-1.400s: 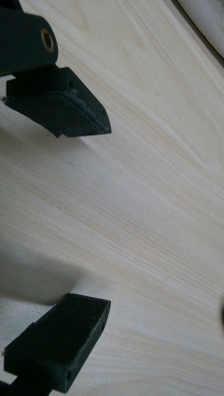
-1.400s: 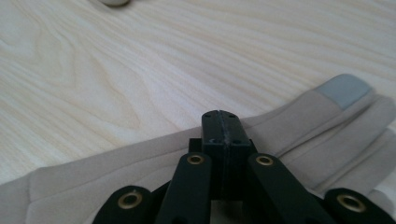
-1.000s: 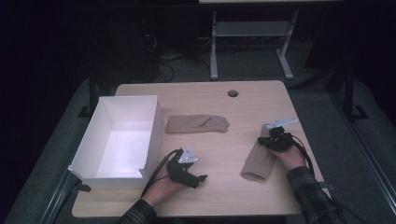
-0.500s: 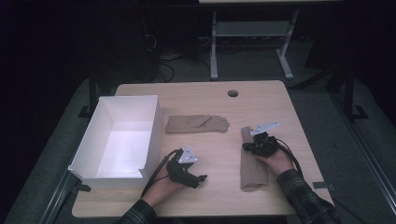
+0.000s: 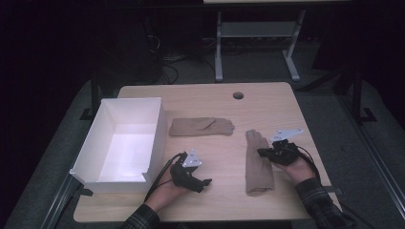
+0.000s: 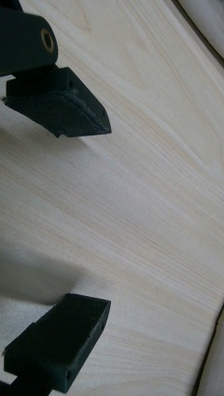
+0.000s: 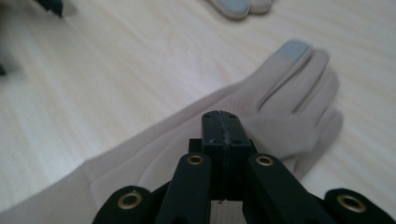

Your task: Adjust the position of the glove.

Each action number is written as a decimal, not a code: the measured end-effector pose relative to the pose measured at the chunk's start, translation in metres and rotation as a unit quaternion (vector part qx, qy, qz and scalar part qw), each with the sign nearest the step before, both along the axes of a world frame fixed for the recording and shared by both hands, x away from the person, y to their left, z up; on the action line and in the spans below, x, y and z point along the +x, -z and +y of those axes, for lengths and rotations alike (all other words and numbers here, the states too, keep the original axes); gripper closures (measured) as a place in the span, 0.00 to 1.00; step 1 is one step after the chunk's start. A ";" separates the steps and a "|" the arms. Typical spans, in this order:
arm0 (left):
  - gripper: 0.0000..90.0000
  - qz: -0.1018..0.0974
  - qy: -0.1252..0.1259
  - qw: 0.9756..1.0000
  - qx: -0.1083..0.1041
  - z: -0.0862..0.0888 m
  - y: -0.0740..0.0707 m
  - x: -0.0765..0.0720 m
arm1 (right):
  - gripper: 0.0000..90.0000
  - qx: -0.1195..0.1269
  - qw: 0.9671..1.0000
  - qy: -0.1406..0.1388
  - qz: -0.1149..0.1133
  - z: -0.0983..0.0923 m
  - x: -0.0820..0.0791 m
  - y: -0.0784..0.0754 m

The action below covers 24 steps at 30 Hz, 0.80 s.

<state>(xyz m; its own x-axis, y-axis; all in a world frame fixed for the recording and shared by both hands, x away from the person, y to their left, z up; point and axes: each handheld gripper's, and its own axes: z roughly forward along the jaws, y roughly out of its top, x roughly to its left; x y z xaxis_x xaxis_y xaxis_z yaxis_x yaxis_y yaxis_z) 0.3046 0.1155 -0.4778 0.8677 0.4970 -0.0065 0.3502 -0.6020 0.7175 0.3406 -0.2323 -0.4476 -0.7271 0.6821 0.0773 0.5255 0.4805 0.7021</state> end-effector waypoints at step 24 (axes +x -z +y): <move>0.14 -0.004 0.000 1.000 0.000 0.000 0.000 0.000 | 1.00 -0.031 0.999 -0.028 0.022 -0.004 -0.036 0.013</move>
